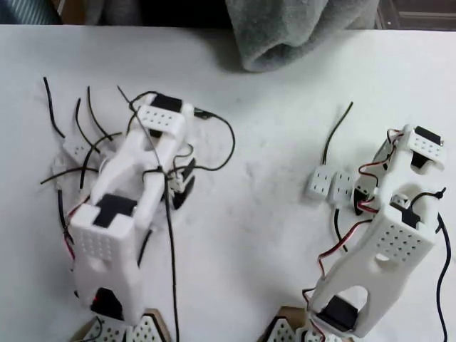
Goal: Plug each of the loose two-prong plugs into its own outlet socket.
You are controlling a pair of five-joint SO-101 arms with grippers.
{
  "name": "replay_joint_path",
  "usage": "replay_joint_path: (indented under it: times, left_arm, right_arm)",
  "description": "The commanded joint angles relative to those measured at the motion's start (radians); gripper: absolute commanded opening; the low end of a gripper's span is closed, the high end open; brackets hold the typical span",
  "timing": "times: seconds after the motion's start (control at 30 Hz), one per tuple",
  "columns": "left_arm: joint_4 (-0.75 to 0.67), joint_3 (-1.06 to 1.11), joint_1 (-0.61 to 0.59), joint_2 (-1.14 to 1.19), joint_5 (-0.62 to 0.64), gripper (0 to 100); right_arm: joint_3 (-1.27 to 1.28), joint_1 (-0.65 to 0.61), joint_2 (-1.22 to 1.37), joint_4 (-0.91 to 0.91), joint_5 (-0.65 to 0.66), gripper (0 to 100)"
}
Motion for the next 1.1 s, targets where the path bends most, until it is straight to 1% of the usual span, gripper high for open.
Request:
replay_joint_path:
  times: [0.0, 0.07, 0.23, 0.3, 0.37, 0.5, 0.57, 0.63, 0.7, 0.77, 0.93, 1.07]
  left_arm:
    - [0.009, 0.072, -0.033, -0.193, -0.026, 19]
    - [0.003, 0.129, -0.051, -0.269, -0.029, 20]
    - [0.006, 0.276, -0.065, -0.452, -0.144, 20]
    - [-0.012, 0.345, -0.064, -0.51, -0.161, 19]
    - [-0.066, 0.42, -0.065, -0.555, -0.167, 19]
    - [-0.267, 0.597, -0.068, -0.595, -0.167, 13]
    - [-0.351, 0.661, -0.068, -0.593, -0.169, 12]
    - [-0.394, 0.687, -0.068, -0.593, -0.193, 15]
    - [-0.404, 0.69, -0.073, -0.593, -0.222, 20]
    - [-0.408, 0.689, -0.094, -0.595, -0.224, 23]
    - [-0.402, 0.695, -0.139, -0.591, -0.23, 26]
    - [-0.411, 0.707, -0.151, -0.59, -0.23, 28]
  right_arm:
    - [0.011, -0.002, 0.008, -0.021, 0.002, 31.6]
    - [0.011, -0.002, 0.01, -0.021, 0.002, 31.6]
    - [0.011, -0.002, 0.01, -0.021, 0.002, 31.6]
    - [0.011, -0.002, 0.01, -0.021, 0.002, 31.6]
    - [0.011, -0.002, 0.01, -0.021, 0.002, 31.6]
    - [0.012, -0.002, 0.01, -0.019, 0.002, 31.6]
    - [0.012, -0.002, 0.01, -0.019, 0.002, 31.6]
    - [0.012, -0.002, 0.01, -0.019, 0.002, 31.6]
    - [0.012, -0.002, 0.01, -0.019, 0.002, 31.6]
    - [0.012, -0.002, 0.01, -0.019, 0.002, 31.6]
    - [0.012, -0.002, 0.01, -0.019, 0.002, 31.6]
    - [0.012, -0.002, 0.01, -0.019, 0.002, 31.6]
